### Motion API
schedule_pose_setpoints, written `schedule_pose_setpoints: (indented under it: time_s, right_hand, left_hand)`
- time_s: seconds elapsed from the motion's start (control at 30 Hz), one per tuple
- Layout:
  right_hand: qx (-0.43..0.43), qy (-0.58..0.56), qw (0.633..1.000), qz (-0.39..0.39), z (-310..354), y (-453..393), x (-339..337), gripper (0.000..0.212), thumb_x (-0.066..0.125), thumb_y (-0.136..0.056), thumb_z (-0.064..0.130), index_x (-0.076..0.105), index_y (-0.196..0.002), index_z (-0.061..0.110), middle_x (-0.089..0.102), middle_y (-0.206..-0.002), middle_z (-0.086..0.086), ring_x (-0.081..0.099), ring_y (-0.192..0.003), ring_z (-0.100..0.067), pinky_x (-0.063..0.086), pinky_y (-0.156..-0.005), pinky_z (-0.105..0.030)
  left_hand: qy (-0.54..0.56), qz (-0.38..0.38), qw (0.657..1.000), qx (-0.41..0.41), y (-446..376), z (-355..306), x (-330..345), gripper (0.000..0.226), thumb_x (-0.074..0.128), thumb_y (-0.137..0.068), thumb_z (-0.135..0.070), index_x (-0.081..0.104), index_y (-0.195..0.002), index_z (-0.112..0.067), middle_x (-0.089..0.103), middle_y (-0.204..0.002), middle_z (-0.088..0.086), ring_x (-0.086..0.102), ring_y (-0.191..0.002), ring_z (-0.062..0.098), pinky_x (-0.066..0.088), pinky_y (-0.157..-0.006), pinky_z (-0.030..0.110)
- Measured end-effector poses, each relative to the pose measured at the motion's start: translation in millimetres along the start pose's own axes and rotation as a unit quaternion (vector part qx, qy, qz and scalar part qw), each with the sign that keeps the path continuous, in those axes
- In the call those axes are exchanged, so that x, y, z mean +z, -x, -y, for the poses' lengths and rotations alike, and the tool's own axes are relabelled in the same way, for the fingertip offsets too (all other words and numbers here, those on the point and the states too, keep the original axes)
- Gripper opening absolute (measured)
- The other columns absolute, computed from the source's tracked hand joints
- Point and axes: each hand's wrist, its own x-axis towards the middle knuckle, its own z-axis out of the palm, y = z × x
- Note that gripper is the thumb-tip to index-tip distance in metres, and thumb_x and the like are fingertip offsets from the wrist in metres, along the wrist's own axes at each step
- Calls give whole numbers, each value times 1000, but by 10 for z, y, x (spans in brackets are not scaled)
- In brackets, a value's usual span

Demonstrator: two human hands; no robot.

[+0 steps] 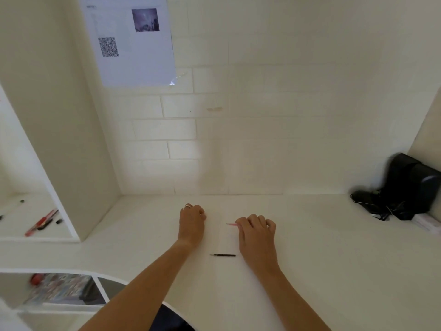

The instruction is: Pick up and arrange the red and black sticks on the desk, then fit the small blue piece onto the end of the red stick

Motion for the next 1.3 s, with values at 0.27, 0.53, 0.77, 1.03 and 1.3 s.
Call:
schedule_pose_setpoints:
  time_s: [0.27,0.53,0.77,1.03,1.3]
  right_hand:
    - [-3,-17,1000,-7,-13,12,5,16,50,-98,23,64,-97,31,53,-83,11,51,-81,-15,28,-86,-29]
    - [-64,-84,994,-4,-12,28,-44,16,50,-101,28,65,-102,34,61,-91,16,55,-89,-9,34,-90,-30]
    - [-2,-87,996,-17,-84,12,-43,14,51,-99,27,65,-102,31,62,-93,14,57,-89,-13,37,-84,-33]
    - [-15,-208,977,45,-67,-3,-82,16,53,-100,27,67,-108,26,64,-99,12,55,-91,-7,44,-83,-19]
    - [117,-312,939,90,-76,-39,-202,39,47,-102,20,51,-64,32,65,-70,3,61,-72,-12,40,-62,-16]
  left_hand:
    - [-30,-50,997,59,240,-105,-101,27,61,-92,-2,65,-119,-5,54,-117,11,51,-113,28,46,-94,33]
    - [-85,-29,957,275,829,-284,-13,30,63,-90,-18,65,-118,-28,66,-110,-12,54,-111,11,28,-93,22]
    - [-28,-143,985,91,792,-234,-127,19,63,-92,-9,70,-99,-25,66,-100,-6,55,-101,17,24,-89,25]
    - [-106,-70,961,245,852,-306,-46,29,73,-83,-10,69,-106,-27,68,-98,-8,61,-99,15,32,-88,23]
    - [-87,-76,964,241,860,-292,-43,27,70,-85,-13,69,-108,-25,63,-99,-6,57,-93,15,38,-84,26]
